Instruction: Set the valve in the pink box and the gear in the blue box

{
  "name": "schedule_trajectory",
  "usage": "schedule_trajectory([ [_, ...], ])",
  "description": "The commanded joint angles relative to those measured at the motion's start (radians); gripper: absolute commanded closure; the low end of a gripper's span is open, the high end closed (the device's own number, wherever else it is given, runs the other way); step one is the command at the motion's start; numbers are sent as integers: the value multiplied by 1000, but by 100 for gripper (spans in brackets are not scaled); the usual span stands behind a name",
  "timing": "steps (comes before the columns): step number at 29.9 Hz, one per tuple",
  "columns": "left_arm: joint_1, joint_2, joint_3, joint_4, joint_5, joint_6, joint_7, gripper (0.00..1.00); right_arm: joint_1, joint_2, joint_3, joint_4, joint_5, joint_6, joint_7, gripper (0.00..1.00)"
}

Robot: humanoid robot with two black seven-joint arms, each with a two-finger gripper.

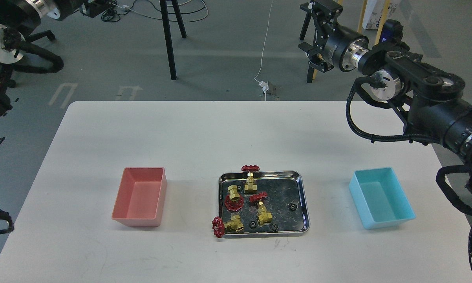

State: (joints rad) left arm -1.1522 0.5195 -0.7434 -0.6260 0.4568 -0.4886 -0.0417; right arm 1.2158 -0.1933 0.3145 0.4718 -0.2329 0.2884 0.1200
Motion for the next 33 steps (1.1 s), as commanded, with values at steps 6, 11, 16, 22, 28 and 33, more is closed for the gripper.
schedule_trajectory([
  [6, 2, 8, -45, 0, -64, 0, -17, 0, 11, -9, -5, -4, -5, -2, 1, 1],
  [11, 58, 46, -94, 29, -256, 0, -4, 0, 27, -18, 0, -1, -5, -2, 1, 1],
  [16, 142, 31, -87, 77, -256, 0, -98, 0, 30, -20, 0, -1, -5, -2, 1, 1],
  [22, 200, 59, 27, -1, -137, 0, -121, 0, 57, -40, -6, 4, -9, 0, -2, 1],
  [28, 206, 129, 49, -147, 282, 0, -121, 1, 76, -52, -8, 4, -11, 2, 1, 1],
  [33, 258, 160, 50, -410, 581, 0, -122, 4, 85, -52, -3, 4, -11, -3, 1, 1],
])
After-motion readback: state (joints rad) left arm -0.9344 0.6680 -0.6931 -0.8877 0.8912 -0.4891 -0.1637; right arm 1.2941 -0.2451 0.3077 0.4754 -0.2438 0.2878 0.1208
